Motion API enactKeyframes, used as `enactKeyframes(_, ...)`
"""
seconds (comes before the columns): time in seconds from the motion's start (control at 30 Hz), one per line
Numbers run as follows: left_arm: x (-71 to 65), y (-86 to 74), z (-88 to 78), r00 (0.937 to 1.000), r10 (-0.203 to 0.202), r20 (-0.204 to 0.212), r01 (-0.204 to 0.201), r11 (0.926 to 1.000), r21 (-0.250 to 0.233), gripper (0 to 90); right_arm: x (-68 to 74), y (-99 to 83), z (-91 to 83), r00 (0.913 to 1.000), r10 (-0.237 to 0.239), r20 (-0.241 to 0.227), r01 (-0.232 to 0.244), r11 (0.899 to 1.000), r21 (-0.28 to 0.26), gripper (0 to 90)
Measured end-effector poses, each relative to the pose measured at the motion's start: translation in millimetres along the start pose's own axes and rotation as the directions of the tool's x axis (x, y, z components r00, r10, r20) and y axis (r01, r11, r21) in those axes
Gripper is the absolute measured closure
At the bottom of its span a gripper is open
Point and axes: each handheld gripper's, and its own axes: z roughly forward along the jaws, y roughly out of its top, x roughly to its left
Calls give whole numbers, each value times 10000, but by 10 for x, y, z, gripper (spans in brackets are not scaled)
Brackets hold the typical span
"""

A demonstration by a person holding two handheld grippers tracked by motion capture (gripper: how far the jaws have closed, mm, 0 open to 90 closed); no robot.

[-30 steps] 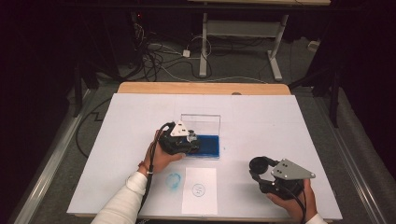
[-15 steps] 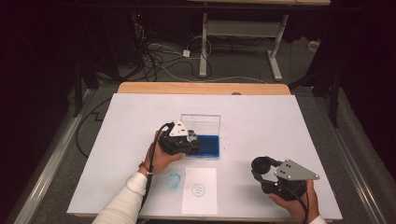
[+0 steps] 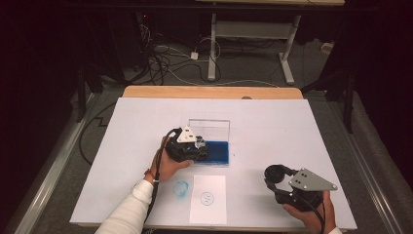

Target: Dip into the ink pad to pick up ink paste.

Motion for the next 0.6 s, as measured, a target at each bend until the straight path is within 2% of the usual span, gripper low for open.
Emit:
enactKeyframes(0.2, -3, 9, -2, 10000, 55, -24, -55, 10000, 66, 545, 6, 10, -6, 10000, 10, 19, -10, 10000, -38, 386)
enactKeyframes(0.4, 14, 83, -9, 10000, -95, 17, 94, 9989, 455, 545, 4, 13, -1, 10000, 6, -18, -6, 10000, -50, 386)
enactKeyframes(0.5, 49, 129, -32, 9991, -350, 258, 343, 9990, 303, 545, -10, 7, 3, 10000, 75, -20, -75, 10000, -50, 386)
enactKeyframes(0.6, 59, 215, -88, 9992, -339, 191, 338, 9994, 58, 545, -20, 5, 7, 10000, 90, -16, -90, 10000, -35, 386)
